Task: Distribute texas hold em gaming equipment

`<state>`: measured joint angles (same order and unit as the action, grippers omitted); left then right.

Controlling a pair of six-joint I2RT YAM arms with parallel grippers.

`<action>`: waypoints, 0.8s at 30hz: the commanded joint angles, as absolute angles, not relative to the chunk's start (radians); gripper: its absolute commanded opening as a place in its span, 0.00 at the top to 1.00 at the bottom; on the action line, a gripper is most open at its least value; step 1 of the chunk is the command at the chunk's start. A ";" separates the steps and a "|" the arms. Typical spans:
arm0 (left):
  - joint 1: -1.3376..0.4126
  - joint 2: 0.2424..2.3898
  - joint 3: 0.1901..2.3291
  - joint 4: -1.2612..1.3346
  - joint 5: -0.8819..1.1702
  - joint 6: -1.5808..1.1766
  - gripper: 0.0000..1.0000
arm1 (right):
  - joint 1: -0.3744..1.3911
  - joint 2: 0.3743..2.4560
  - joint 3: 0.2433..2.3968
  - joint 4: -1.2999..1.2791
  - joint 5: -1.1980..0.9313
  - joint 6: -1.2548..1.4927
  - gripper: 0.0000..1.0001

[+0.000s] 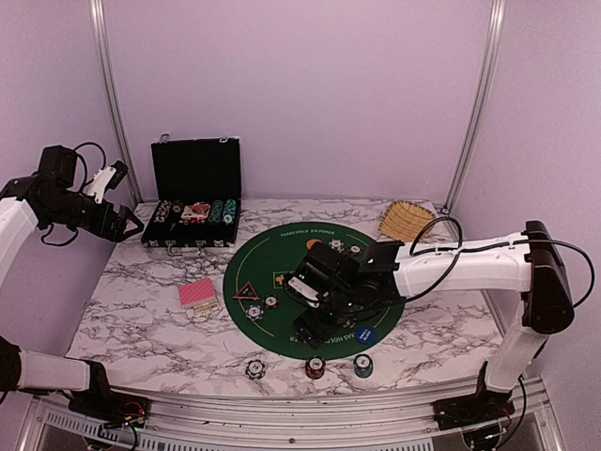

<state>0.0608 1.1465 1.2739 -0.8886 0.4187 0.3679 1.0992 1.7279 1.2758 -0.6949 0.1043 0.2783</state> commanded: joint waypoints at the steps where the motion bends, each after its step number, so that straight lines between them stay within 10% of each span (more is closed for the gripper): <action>1: 0.063 1.154 1.268 -0.910 0.433 0.377 0.01 | 1.156 1.721 1.264 -0.731 0.056 0.339 0.11; 24: 0.061 1.167 1.279 -0.910 0.431 0.367 0.01 | 1.209 1.807 1.189 -0.654 -0.030 0.344 0.28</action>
<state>0.0608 1.1618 1.2739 -0.8886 0.4187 0.3668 1.1999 1.7981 1.2007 -0.6800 -0.0261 0.3294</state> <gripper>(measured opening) 0.989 0.743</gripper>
